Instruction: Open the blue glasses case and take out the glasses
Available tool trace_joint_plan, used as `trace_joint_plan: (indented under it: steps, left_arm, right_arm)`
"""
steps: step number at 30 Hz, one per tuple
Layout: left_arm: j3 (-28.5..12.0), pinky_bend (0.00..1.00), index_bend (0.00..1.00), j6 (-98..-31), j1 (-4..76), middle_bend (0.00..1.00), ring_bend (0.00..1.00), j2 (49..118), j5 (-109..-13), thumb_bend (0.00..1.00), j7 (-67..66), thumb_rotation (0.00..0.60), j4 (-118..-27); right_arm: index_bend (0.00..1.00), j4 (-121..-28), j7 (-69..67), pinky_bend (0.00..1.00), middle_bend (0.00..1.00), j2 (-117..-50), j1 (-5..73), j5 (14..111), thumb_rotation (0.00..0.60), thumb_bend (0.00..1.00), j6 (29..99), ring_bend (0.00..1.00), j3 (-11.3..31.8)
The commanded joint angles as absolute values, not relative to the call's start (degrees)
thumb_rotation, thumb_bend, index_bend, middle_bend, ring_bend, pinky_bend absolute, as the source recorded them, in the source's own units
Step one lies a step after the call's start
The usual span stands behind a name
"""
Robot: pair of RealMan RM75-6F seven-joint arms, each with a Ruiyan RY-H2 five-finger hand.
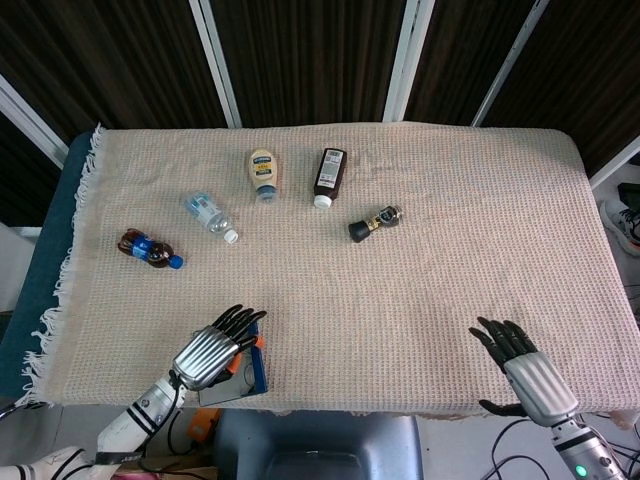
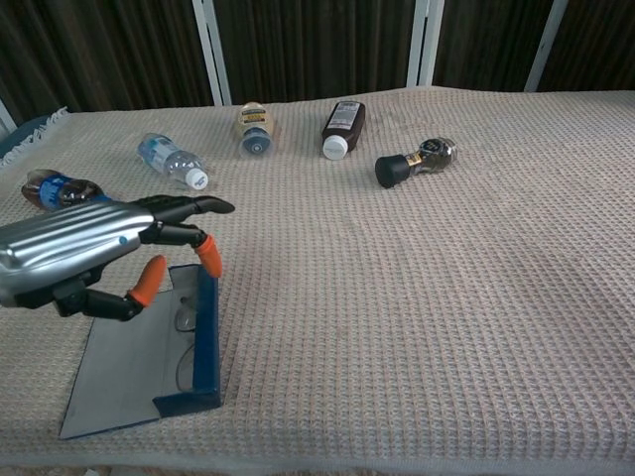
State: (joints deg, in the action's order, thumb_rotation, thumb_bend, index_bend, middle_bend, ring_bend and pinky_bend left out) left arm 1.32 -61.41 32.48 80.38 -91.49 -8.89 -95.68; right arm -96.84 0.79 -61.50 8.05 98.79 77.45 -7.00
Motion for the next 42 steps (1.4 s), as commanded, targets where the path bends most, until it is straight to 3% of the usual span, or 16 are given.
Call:
trace_joint_plan:
  steps: [1, 6, 14, 27, 42]
  left_arm:
    - [-1.6, 0.0, 0.37, -60.7, 34.5, 0.0, 0.0, 81.9, -90.3, 0.85, -6.6, 0.6, -95.5]
    - [-5.1, 0.0, 0.4, -53.2, 38.0, 0.0, 0.0, 85.4, -80.8, 0.84, -12.7, 0.6, -93.3]
    - [-8.7, 0.0, 0.4, -50.5, 41.3, 0.0, 0.0, 91.1, -70.5, 0.84, -19.3, 0.6, -87.3]
    - [-6.2, 0.0, 0.54, -51.6, 41.5, 0.0, 0.0, 90.7, -66.7, 0.84, -25.7, 0.6, -86.7]
    - [-4.4, 0.0, 0.56, -53.5, 40.2, 0.0, 0.0, 87.1, -62.2, 0.85, -29.5, 0.6, -86.9]
  right_arm:
    - [0.0, -96.9, 1.1, 0.0, 0.0, -61.6, 8.1, 98.9, 0.6, 0.19, 77.3, 0.0, -7.1]
    - [0.0, -96.9, 1.6, 0.0, 0.0, -61.8, 8.2, 98.7, 0.6, 0.19, 76.8, 0.0, -7.1]
    - [0.0, -96.8, 1.0, 0.0, 0.0, -61.6, 8.7, 98.1, 0.6, 0.19, 76.1, 0.0, -6.8]
    - [0.0, -96.8, -0.1, 0.0, 0.0, -61.1, 8.3, 97.9, 0.6, 0.19, 77.2, 0.0, -6.5]
    - [0.0, -96.7, -1.1, 0.0, 0.0, -60.8, 7.7, 98.4, 0.6, 0.19, 79.0, 0.0, -6.3]
